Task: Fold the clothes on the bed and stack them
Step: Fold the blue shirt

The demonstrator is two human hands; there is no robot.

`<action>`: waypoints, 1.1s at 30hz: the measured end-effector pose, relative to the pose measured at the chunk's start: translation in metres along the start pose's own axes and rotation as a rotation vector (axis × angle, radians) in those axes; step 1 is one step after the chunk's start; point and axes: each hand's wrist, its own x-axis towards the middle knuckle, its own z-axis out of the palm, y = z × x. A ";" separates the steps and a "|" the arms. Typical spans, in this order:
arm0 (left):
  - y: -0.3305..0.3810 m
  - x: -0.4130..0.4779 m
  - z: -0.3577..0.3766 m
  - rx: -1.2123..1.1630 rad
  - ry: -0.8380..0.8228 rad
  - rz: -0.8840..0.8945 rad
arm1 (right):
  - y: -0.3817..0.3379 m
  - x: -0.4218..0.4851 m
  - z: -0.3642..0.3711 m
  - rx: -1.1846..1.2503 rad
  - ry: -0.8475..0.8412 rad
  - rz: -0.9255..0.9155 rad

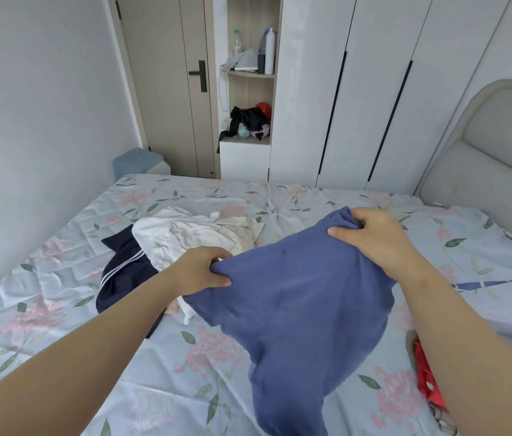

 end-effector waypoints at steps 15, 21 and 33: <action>0.050 0.092 -0.054 -0.929 0.381 -0.253 | -0.009 0.071 -0.004 0.400 0.528 0.062; 0.069 0.081 -0.062 -1.046 0.454 -0.021 | -0.016 0.051 -0.026 0.384 0.601 -0.086; 0.014 -0.008 0.044 -1.127 0.204 -0.165 | 0.054 -0.106 0.026 0.313 0.738 0.279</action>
